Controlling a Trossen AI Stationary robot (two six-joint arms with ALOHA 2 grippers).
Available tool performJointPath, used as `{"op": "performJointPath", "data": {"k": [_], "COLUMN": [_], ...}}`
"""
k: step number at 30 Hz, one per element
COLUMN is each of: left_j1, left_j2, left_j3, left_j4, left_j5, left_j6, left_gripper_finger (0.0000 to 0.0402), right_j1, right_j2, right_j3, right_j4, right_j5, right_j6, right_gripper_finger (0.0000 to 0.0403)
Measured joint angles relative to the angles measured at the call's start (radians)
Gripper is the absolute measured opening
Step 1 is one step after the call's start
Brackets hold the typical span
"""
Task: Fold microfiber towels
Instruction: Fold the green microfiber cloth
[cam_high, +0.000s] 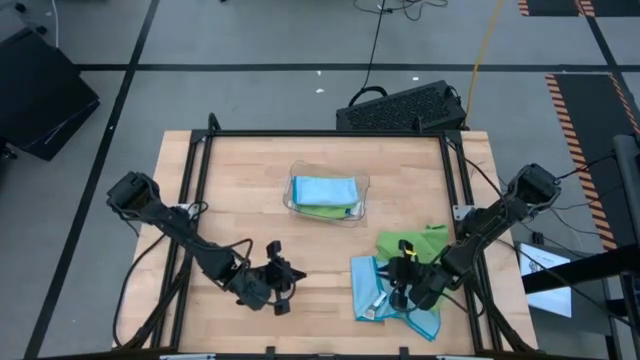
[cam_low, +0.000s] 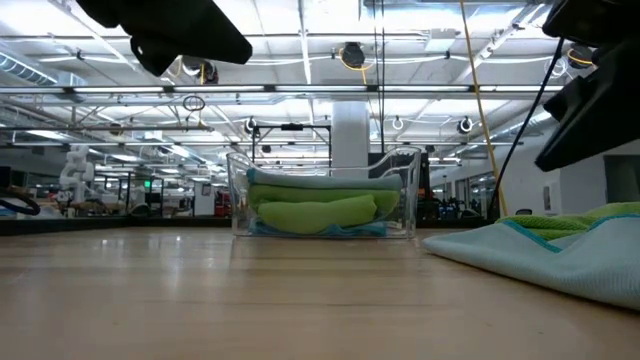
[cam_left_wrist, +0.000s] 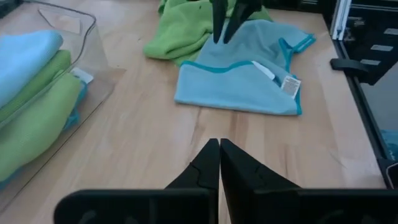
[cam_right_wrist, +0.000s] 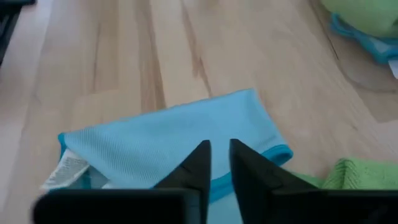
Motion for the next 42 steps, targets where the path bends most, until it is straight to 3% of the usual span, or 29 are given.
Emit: {"op": "performJointPath", "data": {"k": [6, 11, 18, 26, 33, 42], "left_j1": [-0.007, -0.005, 0.005, 0.004, 0.003, 0.003], "left_j2": [0.000, 0.000, 0.000, 0.000, 0.000, 0.000], "left_j3": [0.000, 0.000, 0.000, -0.002, -0.002, -0.002], "left_j4": [0.008, 0.028, 0.045, 0.041, 0.041, 0.040], "left_j5": [-0.003, -0.004, -0.004, -0.003, -0.002, -0.001], "left_j6": [0.010, 0.037, 0.090, 0.092, 0.090, 0.072], "left_gripper_finger": [0.0017, 0.0017, 0.0017, 0.0017, 0.0017, 0.0017], "right_j1": [0.011, 0.052, 0.054, 0.072, 0.148, 0.187], "right_j2": [0.000, 0.000, 0.000, 0.000, 0.000, 0.000], "right_j3": [0.000, 0.000, 0.000, -0.001, -0.001, -0.001], "right_j4": [0.025, 0.021, -0.162, -0.486, -0.598, -0.646], "right_j5": [-0.014, -0.001, 0.070, -0.113, -0.142, -0.150], "right_j6": [0.182, 0.229, 0.414, 0.779, 0.988, 1.056], "right_gripper_finger": [0.0127, 0.0159, 0.0158, 0.0156, 0.0155, 0.0155]}}
